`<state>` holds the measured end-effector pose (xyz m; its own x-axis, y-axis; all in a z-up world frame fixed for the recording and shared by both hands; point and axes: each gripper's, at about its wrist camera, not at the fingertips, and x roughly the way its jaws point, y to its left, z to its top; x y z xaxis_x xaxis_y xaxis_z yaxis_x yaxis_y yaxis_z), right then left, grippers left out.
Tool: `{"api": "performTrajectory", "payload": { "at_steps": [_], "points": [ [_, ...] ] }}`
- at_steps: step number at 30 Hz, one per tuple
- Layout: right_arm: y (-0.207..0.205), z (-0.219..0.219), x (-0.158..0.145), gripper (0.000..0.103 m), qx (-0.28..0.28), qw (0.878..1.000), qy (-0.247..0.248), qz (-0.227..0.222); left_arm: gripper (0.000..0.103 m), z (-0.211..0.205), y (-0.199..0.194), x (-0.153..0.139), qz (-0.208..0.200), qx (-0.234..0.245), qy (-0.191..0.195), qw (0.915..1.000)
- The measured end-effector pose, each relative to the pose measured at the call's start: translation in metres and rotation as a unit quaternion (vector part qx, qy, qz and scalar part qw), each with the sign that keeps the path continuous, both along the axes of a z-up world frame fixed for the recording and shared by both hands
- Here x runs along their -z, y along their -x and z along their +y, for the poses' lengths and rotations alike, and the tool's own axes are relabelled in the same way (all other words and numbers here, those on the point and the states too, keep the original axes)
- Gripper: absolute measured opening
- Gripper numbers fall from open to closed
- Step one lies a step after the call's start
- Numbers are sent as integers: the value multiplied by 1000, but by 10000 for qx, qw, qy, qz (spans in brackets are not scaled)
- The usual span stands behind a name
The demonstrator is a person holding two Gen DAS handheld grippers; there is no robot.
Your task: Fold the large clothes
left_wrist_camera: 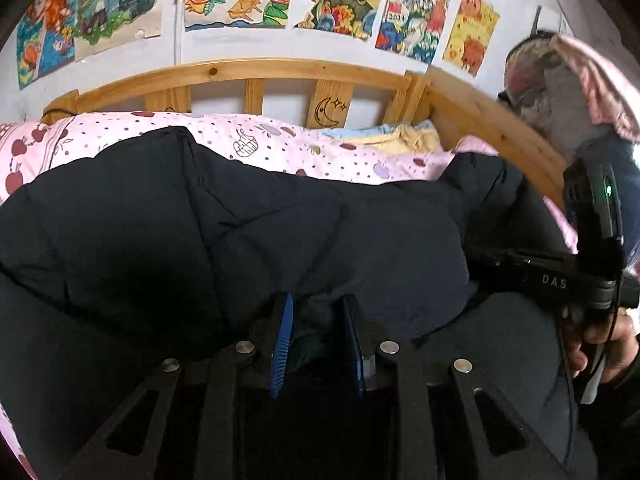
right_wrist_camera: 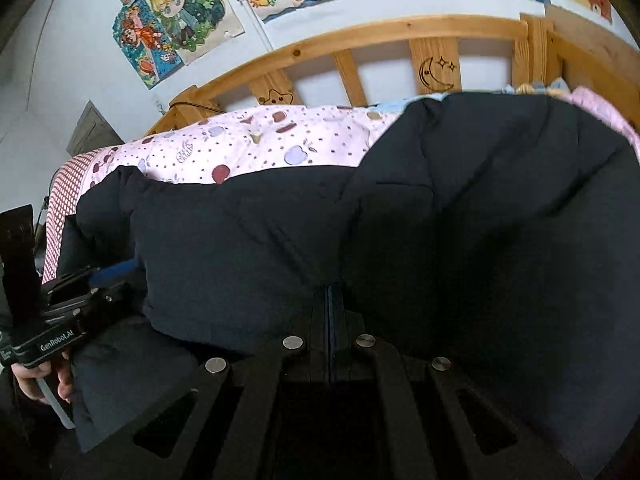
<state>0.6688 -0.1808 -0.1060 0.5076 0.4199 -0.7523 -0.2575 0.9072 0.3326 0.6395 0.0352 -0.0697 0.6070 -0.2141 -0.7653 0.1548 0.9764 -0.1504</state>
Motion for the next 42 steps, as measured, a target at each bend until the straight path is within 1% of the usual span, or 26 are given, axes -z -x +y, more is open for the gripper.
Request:
{"api": "performTrajectory", "payload": {
  "at_steps": [2, 8, 16, 20, 25, 27, 29, 31, 32, 37, 38, 39, 41, 42],
  "points": [
    [0, 4, 8, 1, 16, 10000, 40, -15, 24, -5, 2, 7, -52, 24, -176, 9998],
    [9, 12, 16, 1, 44, 9992, 250, -299, 25, -9, 3, 13, -259, -3, -191, 9995],
    [20, 13, 11, 1, 99, 9979, 264, -579, 25, -8, 8, 12, -437, -2, -176, 9989],
    [18, 12, 7, 1, 115, 9976, 257, -631, 26, -10, 10, 10, -462, -16, -269, 9986],
    [22, 7, 1, 1, 137, 9976, 181, -656, 27, -4, 15, 6, -513, -68, -135, 9986],
    [23, 7, 2, 1, 140, 9974, 231, -663, 30, -3, 17, 5, -506, -82, -104, 9986],
    [27, 6, -1, 2, 121, 9972, 297, -674, 39, -3, 19, 3, -513, -49, -74, 9986],
    [28, 3, -1, 3, 102, 9972, 294, -680, 51, -5, 21, 1, -534, -19, -113, 9985],
    [27, 2, -2, 3, 109, 9971, 280, -692, 54, -6, 23, 0, -561, -14, -137, 9983],
    [30, -1, -8, 4, 137, 9961, 265, -835, 55, -3, 27, -3, -664, -139, -129, 9976],
    [31, -1, -9, 4, 141, 9956, 285, -878, 56, -2, 28, -4, -690, -195, -127, 9973],
    [33, -1, -11, 7, 150, 9950, 301, -937, 58, -3, 29, -4, -709, -222, -141, 9971],
    [37, -1, -16, 18, 167, 9940, 322, -1031, 62, -5, 31, -6, -756, -219, -213, 9967],
    [41, -1, -17, 27, 164, 9935, 338, -1071, 62, -6, 32, -7, -798, -231, -277, 9962]
  ]
}}
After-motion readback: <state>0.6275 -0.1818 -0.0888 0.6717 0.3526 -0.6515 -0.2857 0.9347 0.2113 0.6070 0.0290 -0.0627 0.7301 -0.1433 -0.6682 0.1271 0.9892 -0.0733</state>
